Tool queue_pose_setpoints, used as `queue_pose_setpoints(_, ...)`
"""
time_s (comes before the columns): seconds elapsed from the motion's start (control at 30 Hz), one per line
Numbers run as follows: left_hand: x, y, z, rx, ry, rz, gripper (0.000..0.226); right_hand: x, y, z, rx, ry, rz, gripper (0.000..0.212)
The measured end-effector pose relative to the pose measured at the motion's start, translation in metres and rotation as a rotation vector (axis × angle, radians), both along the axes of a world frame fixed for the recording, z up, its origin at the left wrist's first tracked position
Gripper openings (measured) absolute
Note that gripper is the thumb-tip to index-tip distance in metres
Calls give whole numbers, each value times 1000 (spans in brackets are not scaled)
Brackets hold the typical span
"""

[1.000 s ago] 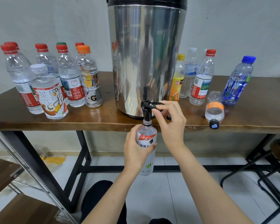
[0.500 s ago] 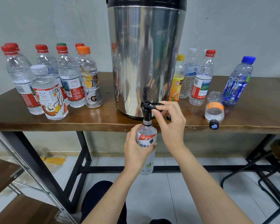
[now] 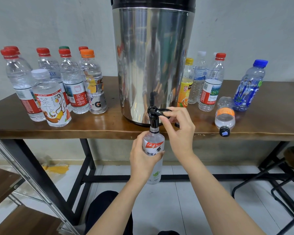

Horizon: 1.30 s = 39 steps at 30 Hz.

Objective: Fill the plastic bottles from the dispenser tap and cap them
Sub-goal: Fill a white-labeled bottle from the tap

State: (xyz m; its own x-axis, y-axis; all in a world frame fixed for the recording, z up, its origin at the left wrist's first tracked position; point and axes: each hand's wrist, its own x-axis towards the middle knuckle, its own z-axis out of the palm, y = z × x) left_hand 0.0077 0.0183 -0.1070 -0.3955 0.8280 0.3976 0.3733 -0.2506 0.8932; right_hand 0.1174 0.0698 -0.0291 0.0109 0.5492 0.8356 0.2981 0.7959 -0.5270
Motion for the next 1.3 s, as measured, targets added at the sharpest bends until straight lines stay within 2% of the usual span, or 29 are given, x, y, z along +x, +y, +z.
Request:
queue_pose_setpoints(0.3, -1, 0, -1, 10, 10, -1, 76, 9, 3, 1, 8, -97, 1, 19)
queue_pose_setpoints(0.57, -2, 1, 0, 6, 3, -6, 76, 26, 8, 13, 166, -289, -72, 24)
queue_pose_setpoints(0.87, -1, 0, 0, 6, -1, -13, 75, 23, -1, 21, 342, -396, -195, 21)
queue_pose_setpoints(1.3, 1, -1, -2, 8, -36, -30, 75, 24, 1, 24, 355, -465, -201, 23)
